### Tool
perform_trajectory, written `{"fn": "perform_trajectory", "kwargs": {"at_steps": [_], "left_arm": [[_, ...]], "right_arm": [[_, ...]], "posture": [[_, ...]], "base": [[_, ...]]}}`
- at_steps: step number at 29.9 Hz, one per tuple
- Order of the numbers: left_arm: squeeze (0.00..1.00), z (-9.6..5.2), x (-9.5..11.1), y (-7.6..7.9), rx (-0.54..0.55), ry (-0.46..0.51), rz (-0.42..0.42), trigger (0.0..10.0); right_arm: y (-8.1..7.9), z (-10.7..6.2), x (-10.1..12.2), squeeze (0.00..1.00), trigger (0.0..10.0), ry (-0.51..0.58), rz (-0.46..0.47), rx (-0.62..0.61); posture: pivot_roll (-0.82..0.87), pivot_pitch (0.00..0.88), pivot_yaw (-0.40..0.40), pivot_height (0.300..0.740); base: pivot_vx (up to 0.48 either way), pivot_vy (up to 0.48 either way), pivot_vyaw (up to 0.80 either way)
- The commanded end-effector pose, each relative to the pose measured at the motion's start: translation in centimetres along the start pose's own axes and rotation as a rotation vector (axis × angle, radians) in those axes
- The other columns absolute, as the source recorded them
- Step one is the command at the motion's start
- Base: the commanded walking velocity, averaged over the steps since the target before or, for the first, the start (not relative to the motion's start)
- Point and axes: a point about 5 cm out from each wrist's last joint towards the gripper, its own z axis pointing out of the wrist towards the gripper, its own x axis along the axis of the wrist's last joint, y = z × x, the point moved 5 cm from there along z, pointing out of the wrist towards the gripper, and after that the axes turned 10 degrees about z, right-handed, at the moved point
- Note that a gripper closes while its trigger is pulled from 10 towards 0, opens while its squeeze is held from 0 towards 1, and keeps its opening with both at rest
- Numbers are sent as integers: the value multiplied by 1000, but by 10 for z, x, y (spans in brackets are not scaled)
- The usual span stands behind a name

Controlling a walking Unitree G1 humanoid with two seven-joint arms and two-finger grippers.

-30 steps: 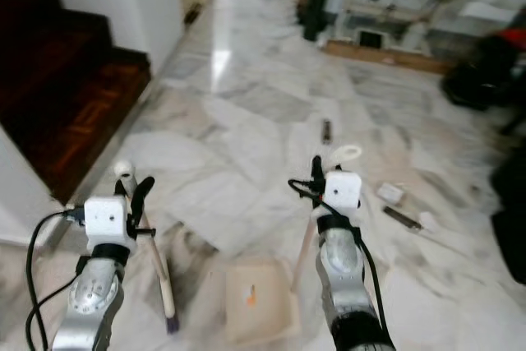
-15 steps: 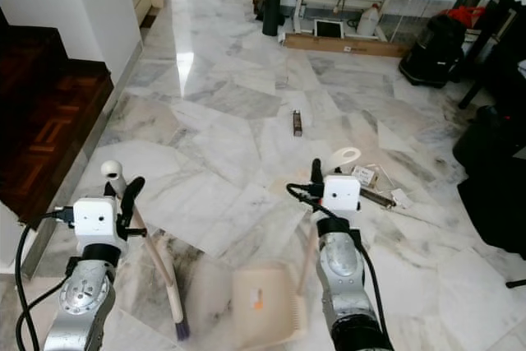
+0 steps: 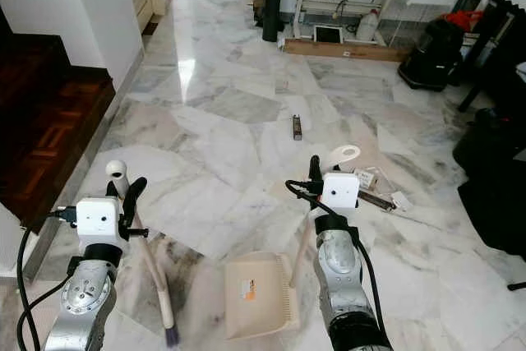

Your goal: Sweep floor

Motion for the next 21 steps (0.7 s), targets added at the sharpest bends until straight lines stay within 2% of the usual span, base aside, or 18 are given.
{"fn": "perform_trajectory", "kwargs": {"at_steps": [1, 21], "left_arm": [[0, 3, 9, -1, -3, 38, 12, 10000], [0, 3, 6, -2, -19, 28, 24, 10000]], "right_arm": [[1, 5, 13, 0, 10000, 53, 0, 2], [-3, 3, 11, 0, 10000, 52, 4, 7]], "posture": [[115, 19, -51, 740], [109, 14, -41, 740]], "base": [[304, 0, 0], [334, 0, 0]]}}
